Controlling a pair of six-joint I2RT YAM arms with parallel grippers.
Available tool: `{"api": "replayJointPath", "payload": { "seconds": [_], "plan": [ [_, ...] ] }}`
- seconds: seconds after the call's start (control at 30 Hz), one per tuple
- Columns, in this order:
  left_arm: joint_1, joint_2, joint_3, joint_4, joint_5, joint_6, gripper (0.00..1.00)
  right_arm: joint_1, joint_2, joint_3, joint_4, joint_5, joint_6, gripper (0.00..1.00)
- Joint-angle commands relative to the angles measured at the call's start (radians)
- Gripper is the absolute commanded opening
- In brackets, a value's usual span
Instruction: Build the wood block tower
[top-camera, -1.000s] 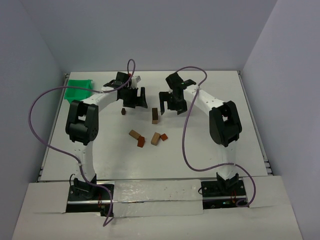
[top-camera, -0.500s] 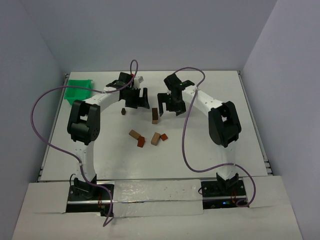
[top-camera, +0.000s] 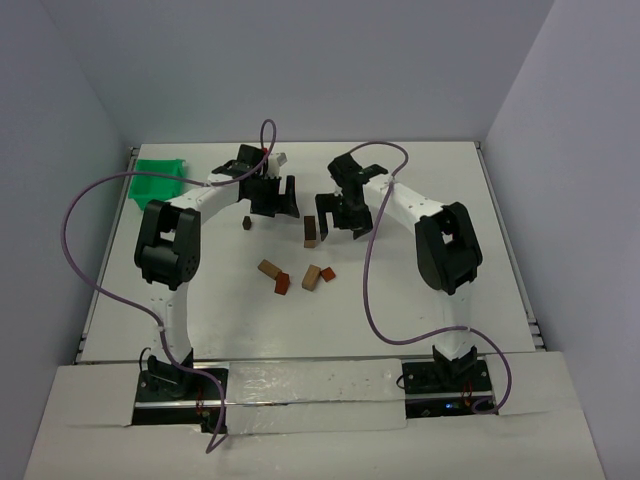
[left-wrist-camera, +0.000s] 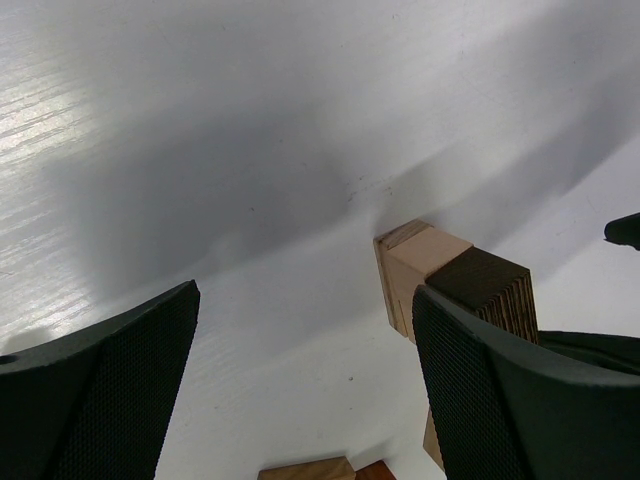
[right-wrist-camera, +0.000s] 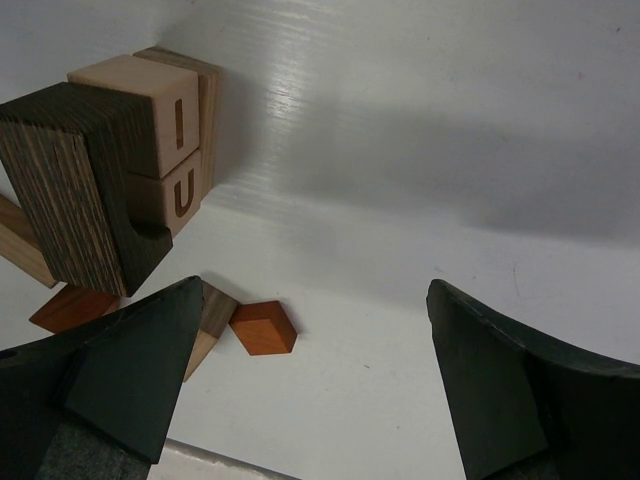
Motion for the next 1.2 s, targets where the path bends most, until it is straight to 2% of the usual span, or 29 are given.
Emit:
{"api": "replayJointPath", "payload": {
  "seconds": [0.0, 1.17],
  "plan": [
    [-0.004, -0.014, 0.017, 0.025, 0.026, -0.011, 0.93, 0.011, -0.011, 0.004, -0.012, -0.02, 0.007, 1.0],
    [-0.004, -0.016, 0.013, 0.022, 0.033, -0.007, 0.95, 0.011, 0.017, 0.046, -0.02, -0.036, 0.033, 1.0]
  ]
}}
